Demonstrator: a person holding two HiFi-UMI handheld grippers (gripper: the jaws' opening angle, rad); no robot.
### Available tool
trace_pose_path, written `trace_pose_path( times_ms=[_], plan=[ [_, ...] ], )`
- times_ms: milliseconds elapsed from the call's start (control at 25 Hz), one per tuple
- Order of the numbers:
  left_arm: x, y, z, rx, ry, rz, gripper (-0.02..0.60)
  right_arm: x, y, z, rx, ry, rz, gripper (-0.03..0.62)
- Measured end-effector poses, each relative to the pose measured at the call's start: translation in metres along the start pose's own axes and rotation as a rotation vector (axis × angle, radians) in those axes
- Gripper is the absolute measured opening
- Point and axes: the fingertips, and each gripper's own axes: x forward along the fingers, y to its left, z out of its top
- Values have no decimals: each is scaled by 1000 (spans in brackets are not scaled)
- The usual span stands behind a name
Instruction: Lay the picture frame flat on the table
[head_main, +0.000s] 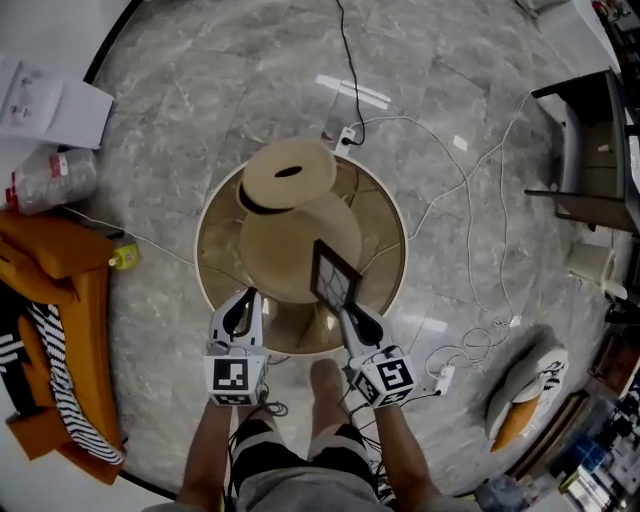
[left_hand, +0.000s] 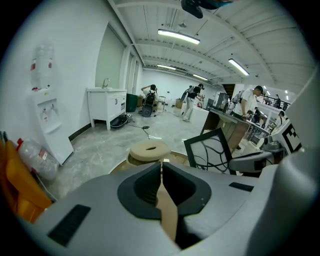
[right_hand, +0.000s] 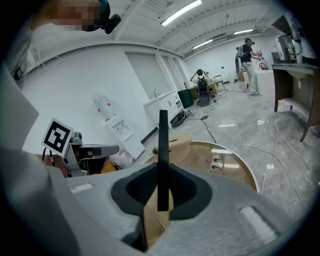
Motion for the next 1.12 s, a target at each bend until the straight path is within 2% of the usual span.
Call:
trace_pose_path(
  times_ms=[680,1120],
  plan=[
    [55,6,-113,-27,107,-12,28,56,-36,-107,91,120,0,61],
    [68,1,-154,-63,145,-8,28,74,-45,-142,116,151,9,62]
  ],
)
